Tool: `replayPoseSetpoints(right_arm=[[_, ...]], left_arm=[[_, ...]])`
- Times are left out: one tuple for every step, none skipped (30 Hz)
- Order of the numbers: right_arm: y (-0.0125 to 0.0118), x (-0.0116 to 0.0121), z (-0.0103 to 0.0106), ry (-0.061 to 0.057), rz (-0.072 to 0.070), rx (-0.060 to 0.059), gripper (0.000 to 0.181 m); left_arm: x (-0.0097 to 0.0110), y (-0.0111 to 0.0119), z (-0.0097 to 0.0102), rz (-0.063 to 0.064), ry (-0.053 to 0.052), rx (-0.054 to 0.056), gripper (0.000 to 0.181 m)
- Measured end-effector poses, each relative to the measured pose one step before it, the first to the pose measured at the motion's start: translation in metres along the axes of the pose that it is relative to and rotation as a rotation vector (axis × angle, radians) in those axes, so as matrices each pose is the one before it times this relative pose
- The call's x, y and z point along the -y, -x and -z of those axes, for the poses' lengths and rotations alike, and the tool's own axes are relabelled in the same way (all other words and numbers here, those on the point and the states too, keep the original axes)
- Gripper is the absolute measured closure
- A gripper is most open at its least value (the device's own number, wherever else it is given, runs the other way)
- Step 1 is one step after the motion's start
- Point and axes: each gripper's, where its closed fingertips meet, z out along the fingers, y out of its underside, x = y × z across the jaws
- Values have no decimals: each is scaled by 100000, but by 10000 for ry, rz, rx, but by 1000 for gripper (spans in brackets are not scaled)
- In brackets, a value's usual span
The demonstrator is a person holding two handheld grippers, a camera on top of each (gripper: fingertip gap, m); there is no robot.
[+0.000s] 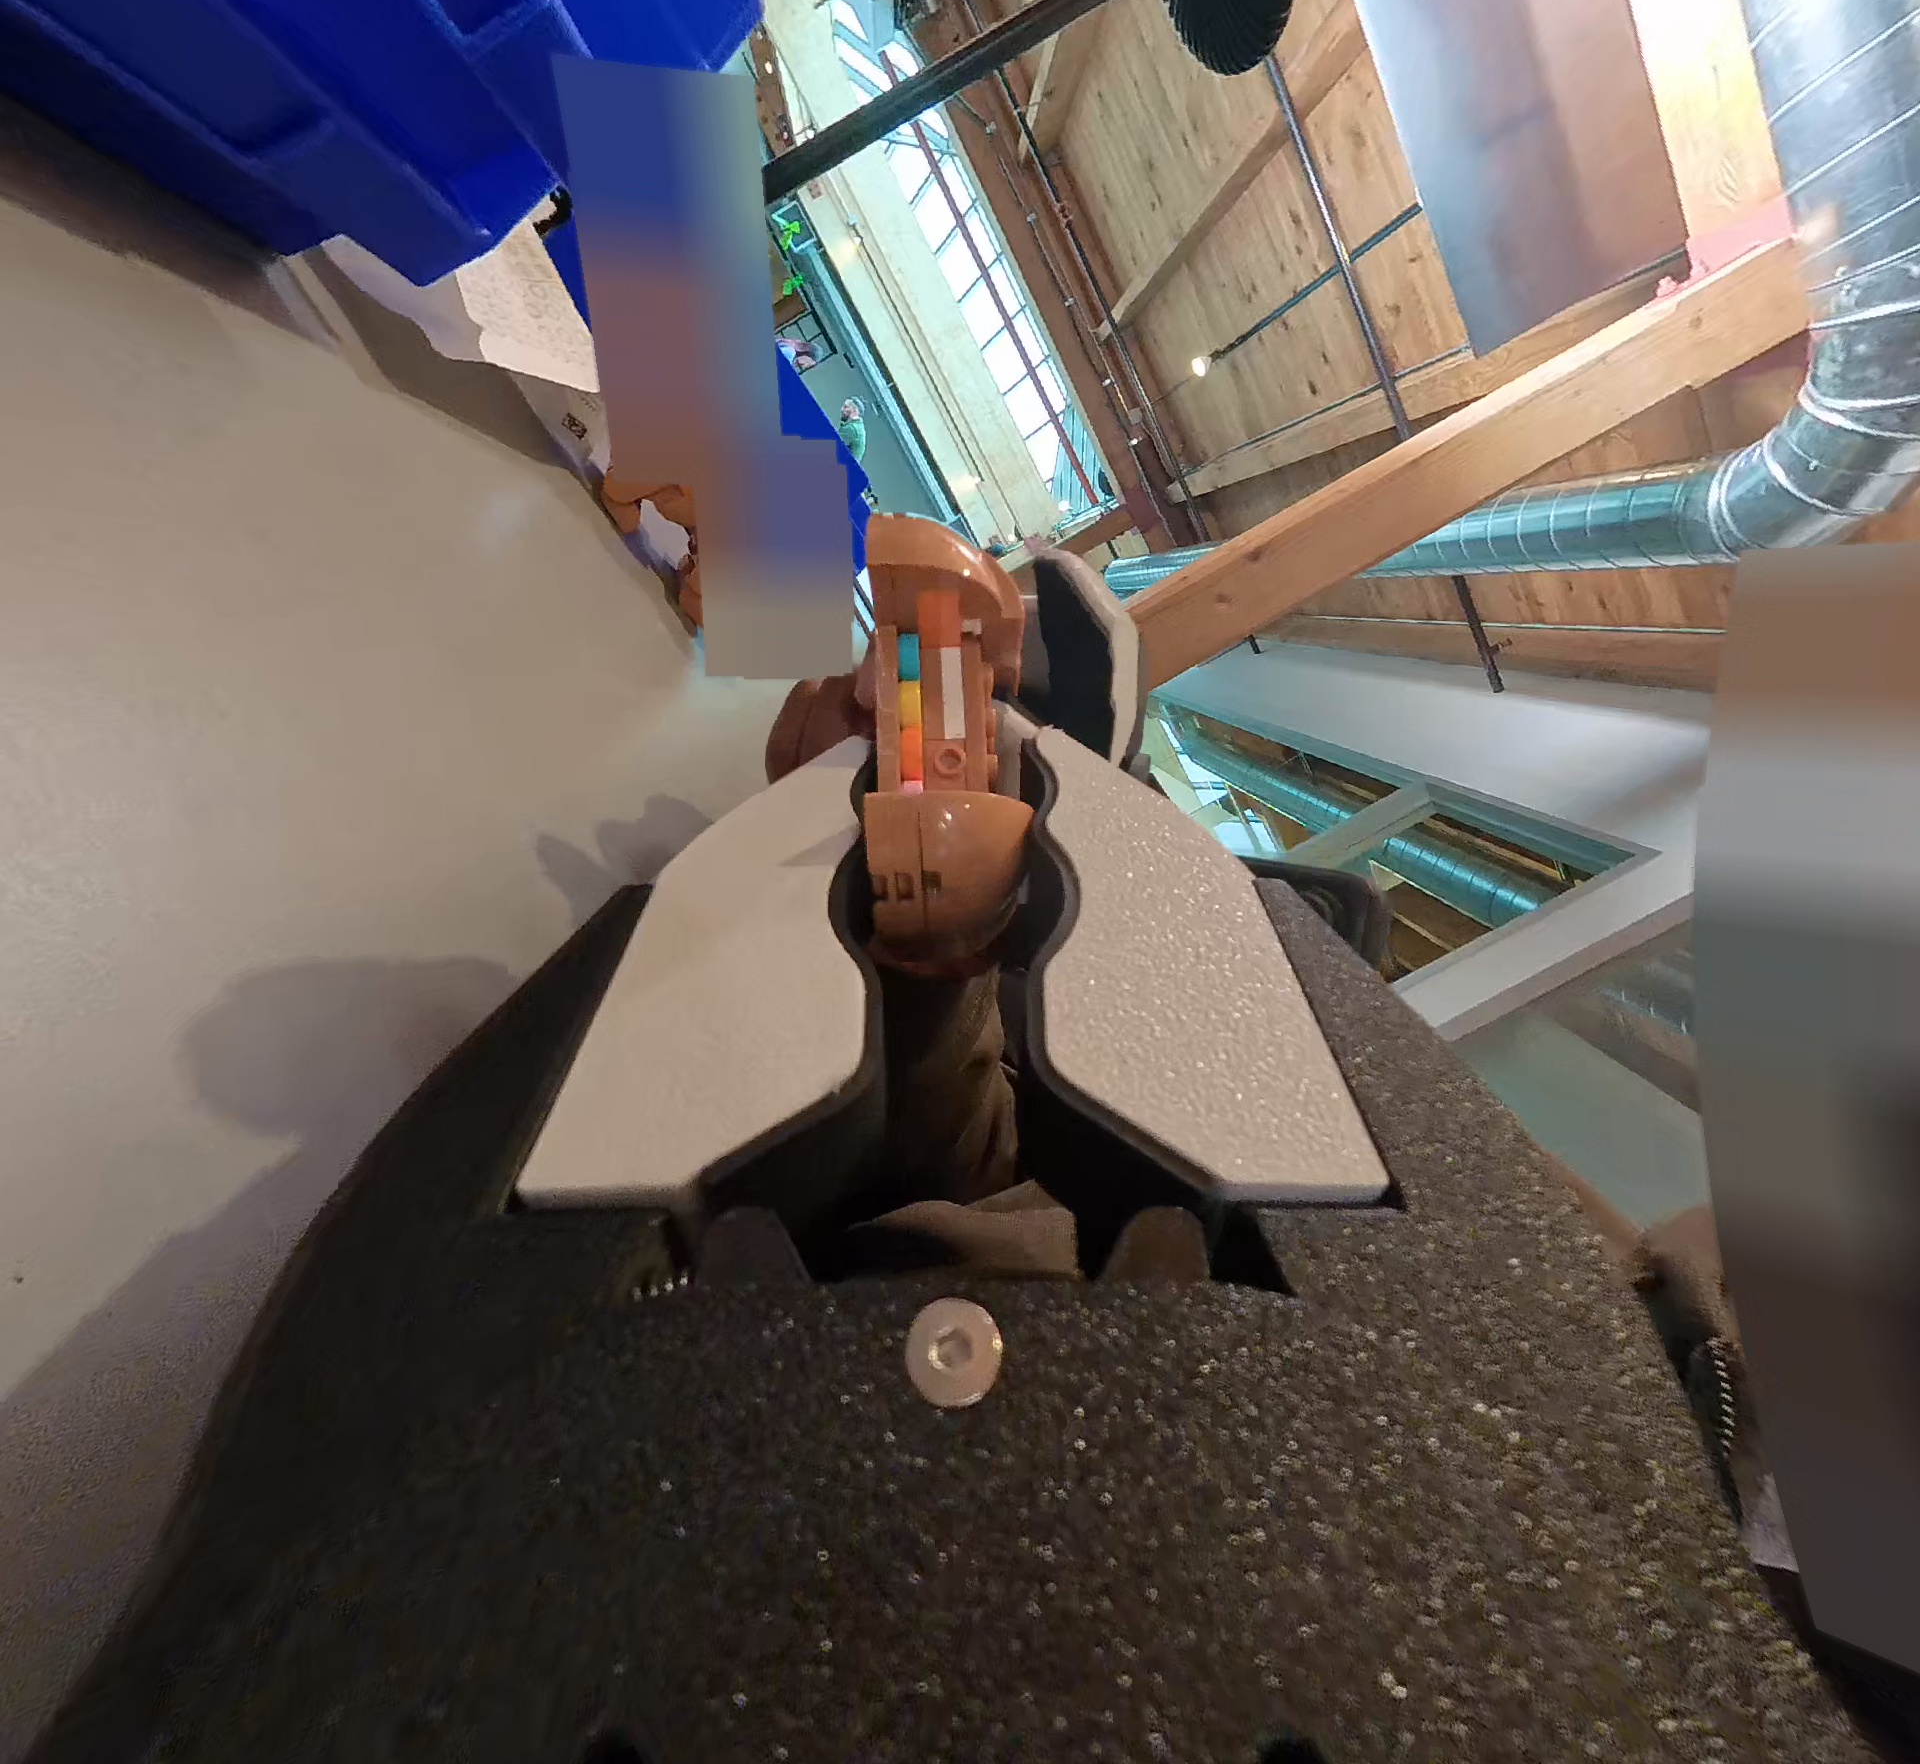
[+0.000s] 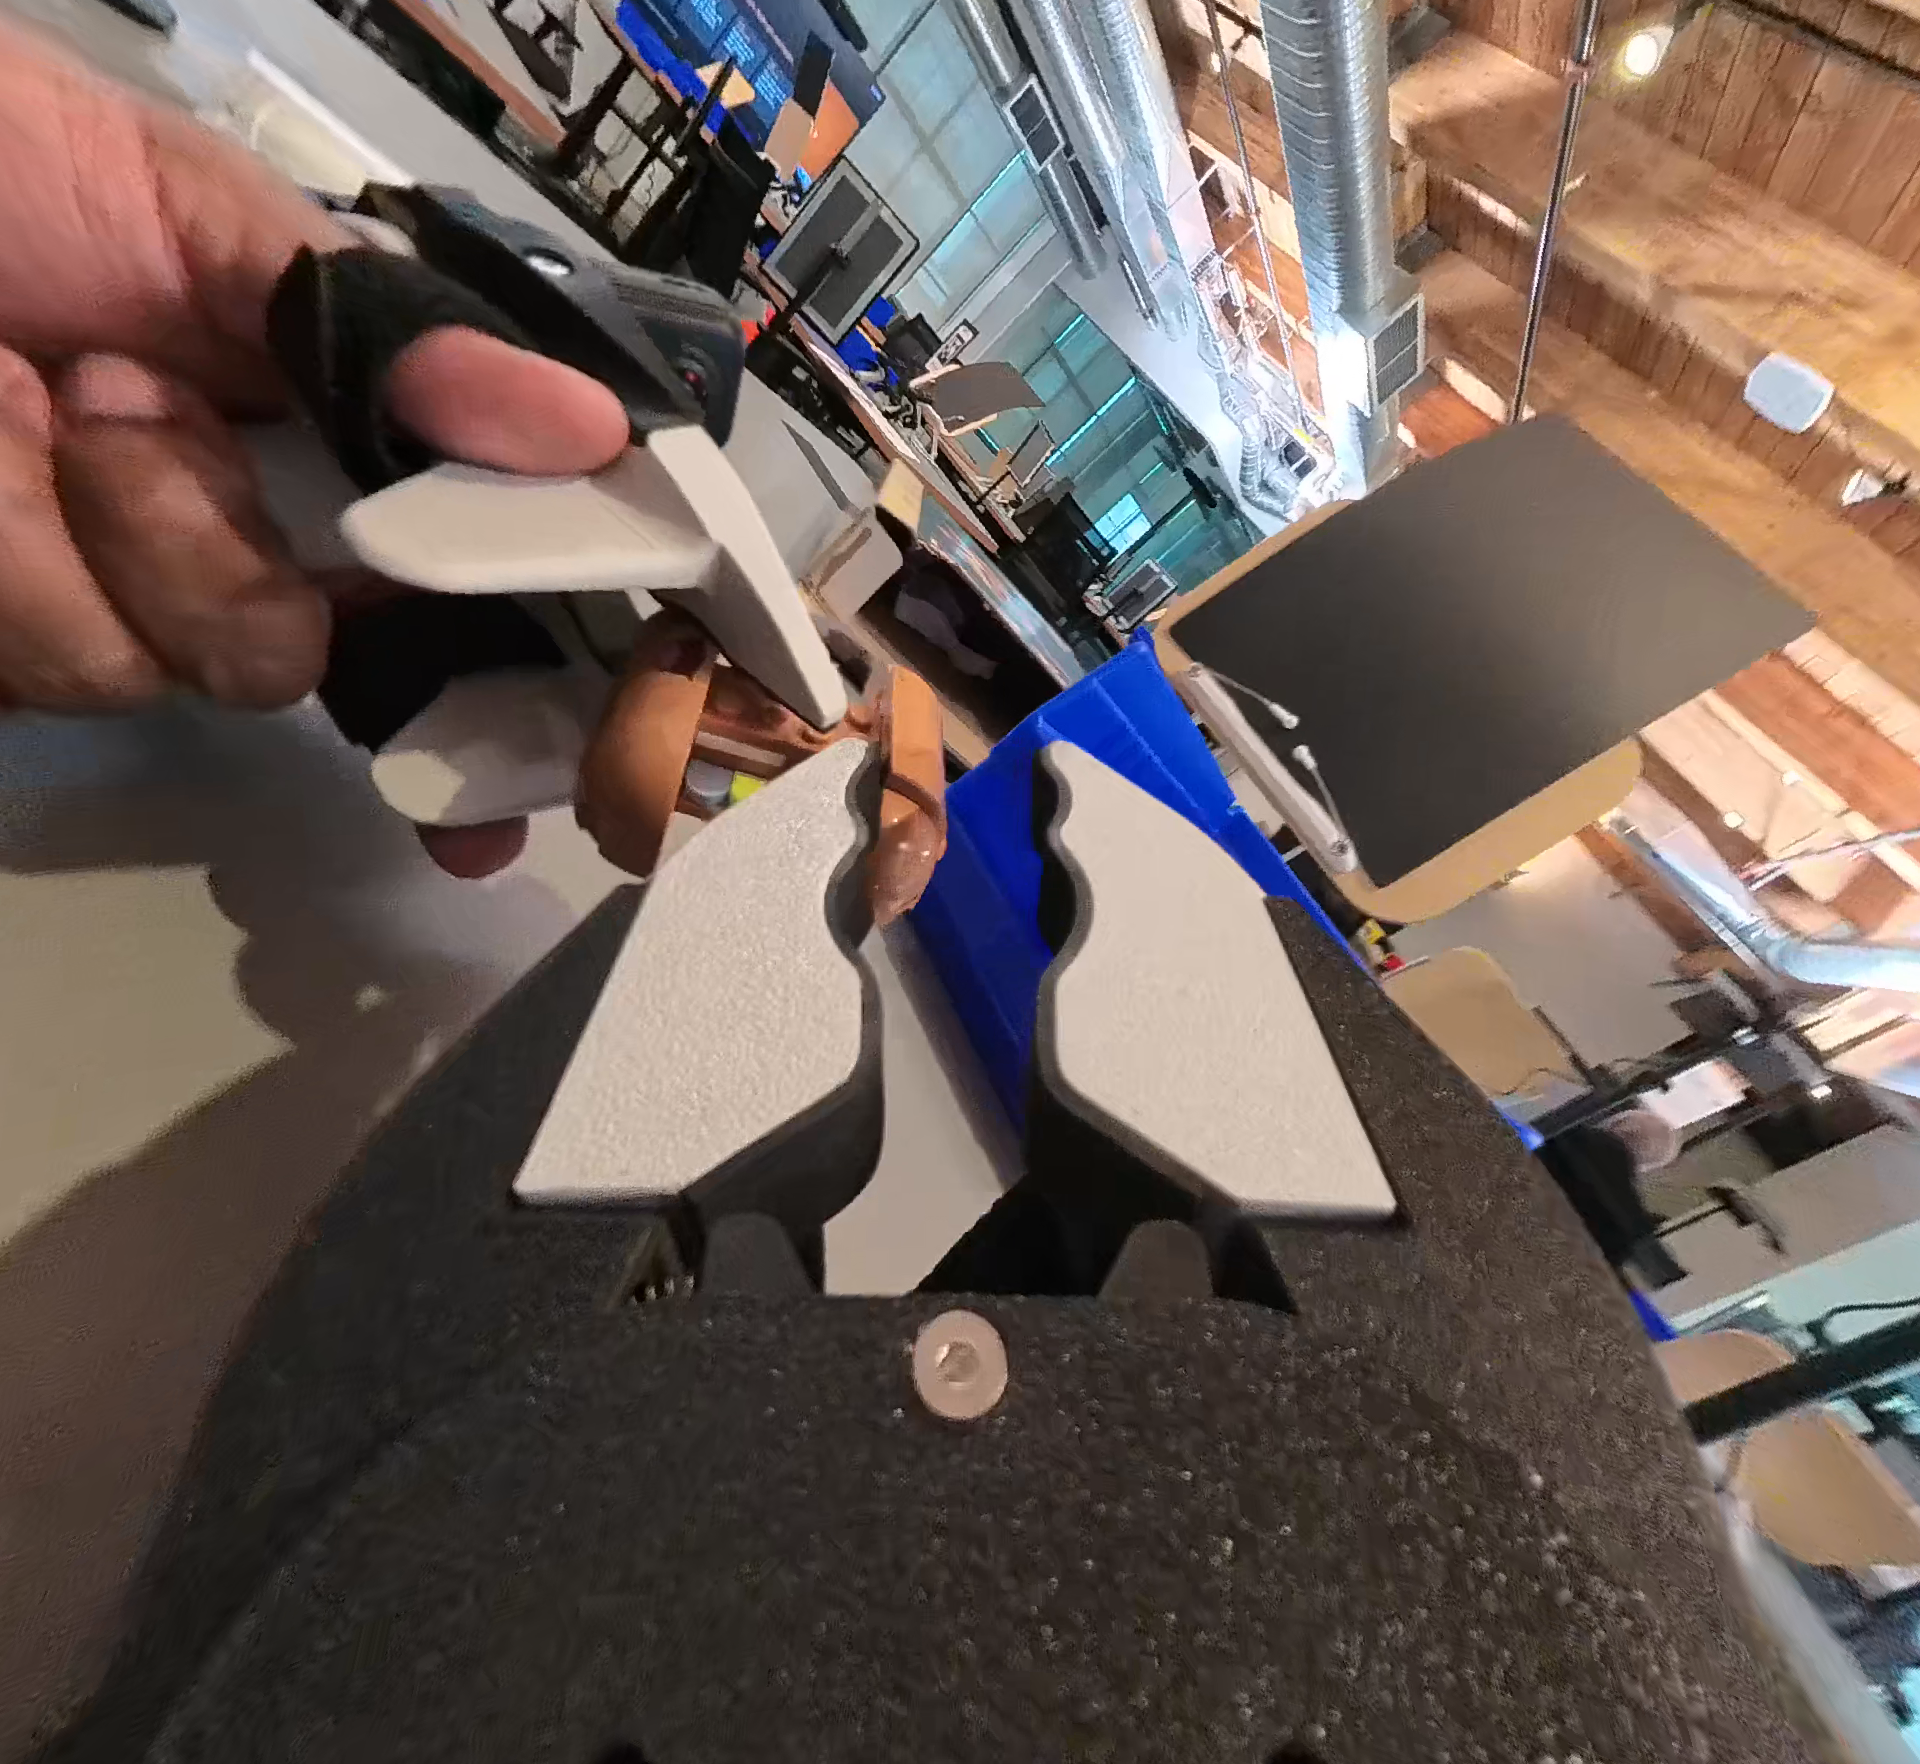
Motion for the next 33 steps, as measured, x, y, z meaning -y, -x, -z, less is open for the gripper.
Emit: replayPoseSetpoints(right_arm=[[3, 80, 125, -33, 321, -24, 154], [41, 63, 118, -35, 296, 11, 154], [110, 1, 93, -24, 258, 55, 155], [165, -92, 41, 20, 205, 85, 156], [172, -159, 6, 64, 144, 109, 157], [107, -53, 29, -7, 90, 82, 157], [2, 55, 58, -60, 8, 32, 157], [-16, 38, 41, -43, -46, 51, 157], [-10, 33, 42, -55, -48, 58, 156], [-15, 8, 27, -50, -62, 55, 156], [11, -90, -7, 8, -77, 78, 157], [54, -137, -40, 25, -89, 109, 157], [106, -75, 10, -29, -101, 160, 159], [111, 8, 67, -56, -43, 171, 161], [86, 37, 88, -49, 34, 149, 162], [114, 20, 88, -21, 107, 159, 163], [64, 11, 83, -19, 135, 139, 164], [56, -13, 71, -40, 58, 165, 165], [74, 14, 55, -88, -122, 225, 166], [139, 34, 58, -132, -284, 309, 168], [94, 43, 97, -154, -352, 288, 168], [38, 27, 94, -162, -418, 263, 167], [5, -14, 74, -130, -477, 234, 166], [14, -21, 67, -107, -408, 177, 166], [-23, -47, 26, -86, -309, 99, 166], [-46, -71, -11, -74, -255, 26, 166], [-50, -50, -32, -96, -270, -4, 166], [-41, 8, -13, -120, -298, 6, 166], [-21, 159, 42, -204, -336, 28, 167], [-17, 151, 40, -182, -348, 51, 167], [-4, 56, 17, -110, -261, 26, 166], [0, -1, -3, -55, -124, -18, 166], [6, -41, 2, 5, 25, -43, 166]], left_arm=[[-136, 10, -55, 123, 68, -41, 157], [-129, 32, -65, 151, 57, -41, 157], [-68, 23, -56, 145, 13, -45, 157], [-18, 24, -34, 111, 0, -43, 157], [-10, 95, -21, 61, 13, 38, 157], [-42, 11, -36, 7, 34, -1, 157], [-60, -44, -43, -39, 32, -11, 157], [-37, 32, -23, -32, 15, 41, 157], [-37, 0, -35, -10, 25, 3, 157], [-37, -20, -27, -6, 20, -5, 157], [-11, 32, -5, -11, 12, 31, 157], [-26, 56, -11, -12, 19, 59, 157], [-81, 32, -42, -25, 63, 37, 156], [-116, -30, -58, -58, 94, 6, 156], [-137, -36, -64, -96, 109, 31, 156], [-124, 10, -51, -115, 101, 68, 156], [-100, 12, -63, -97, 75, 60, 156], [-84, -10, -62, -68, 74, 28, 156], [-89, -41, -45, -60, 80, -7, 156], [-130, -66, -47, -52, 100, -27, 156], [-122, -67, -65, -55, 90, -20, 156], [-124, -34, -87, -78, 72, 20, 156], [-85, 0, -69, -91, 42, 47, 156], [-56, 8, -66, -73, 32, 50, 156], [-14, 45, -42, -34, 1, 52, 156], [28, 57, -22, -4, -16, 37, 157], [45, 40, -10, -2, -27, 27, 157], [29, -32, 3, -20, -23, -24, 157], [-5, -152, -29, -32, -13, -101, 157], [0, -84, -24, 13, -10, -72, 157], [31, -21, -2, 48, -29, -47, 156], [21, 19, 14, 50, -21, -14, 156], [-16, 13, 2, -11, 3, 19, 157]])
